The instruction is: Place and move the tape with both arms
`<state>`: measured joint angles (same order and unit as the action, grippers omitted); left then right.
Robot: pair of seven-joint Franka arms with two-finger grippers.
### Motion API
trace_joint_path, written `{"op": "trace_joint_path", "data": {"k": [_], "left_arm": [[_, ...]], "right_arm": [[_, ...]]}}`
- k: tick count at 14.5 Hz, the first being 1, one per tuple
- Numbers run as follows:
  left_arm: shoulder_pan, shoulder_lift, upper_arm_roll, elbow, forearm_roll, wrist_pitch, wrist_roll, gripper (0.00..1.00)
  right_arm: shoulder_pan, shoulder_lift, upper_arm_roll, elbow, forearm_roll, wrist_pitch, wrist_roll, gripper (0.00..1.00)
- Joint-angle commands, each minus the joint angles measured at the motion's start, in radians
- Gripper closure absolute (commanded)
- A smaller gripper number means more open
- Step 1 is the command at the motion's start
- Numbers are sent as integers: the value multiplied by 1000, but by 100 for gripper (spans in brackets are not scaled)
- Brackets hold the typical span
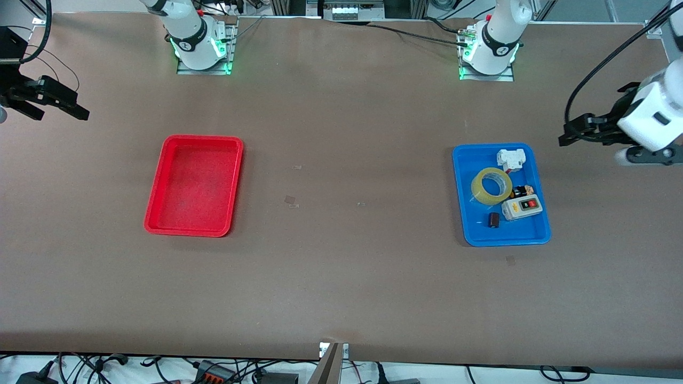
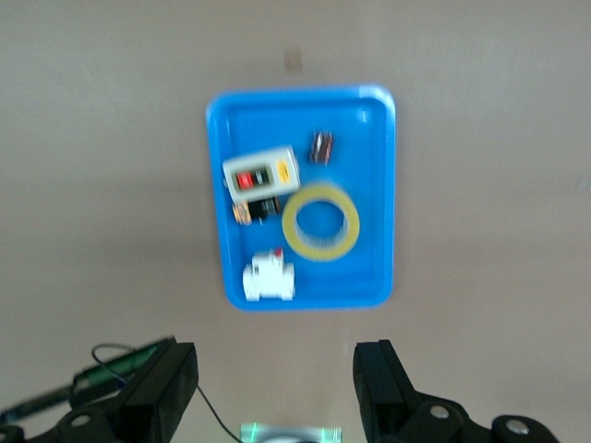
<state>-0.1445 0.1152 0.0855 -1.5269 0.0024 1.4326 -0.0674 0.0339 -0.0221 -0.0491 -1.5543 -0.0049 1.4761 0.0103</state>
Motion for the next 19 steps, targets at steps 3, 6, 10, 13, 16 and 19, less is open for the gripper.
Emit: {"op": "trace_joint_path", "data": {"k": [3, 6, 10, 13, 16, 19], "left_arm": [[-23, 90, 2, -4, 1, -38, -2, 0], [3, 145, 3, -27, -1, -26, -5, 0], [55, 129, 2, -223, -2, 211, -3, 0], [71, 115, 0, -340, -2, 368, -3, 0], [69, 115, -3, -451, -4, 518, -5, 0], [66, 115, -4, -565, -4, 675, -5, 0]], "right_arm": [[-5, 1, 3, 14, 3, -10, -12, 1], [-5, 1, 3, 14, 3, -10, -12, 1], [-5, -1, 3, 14, 3, -14, -12, 1], [-3, -1, 3, 14, 3, -10, -12, 1], [-3, 2, 3, 13, 3, -8, -12, 1], [-3, 4, 3, 13, 3, -5, -12, 1]]}}
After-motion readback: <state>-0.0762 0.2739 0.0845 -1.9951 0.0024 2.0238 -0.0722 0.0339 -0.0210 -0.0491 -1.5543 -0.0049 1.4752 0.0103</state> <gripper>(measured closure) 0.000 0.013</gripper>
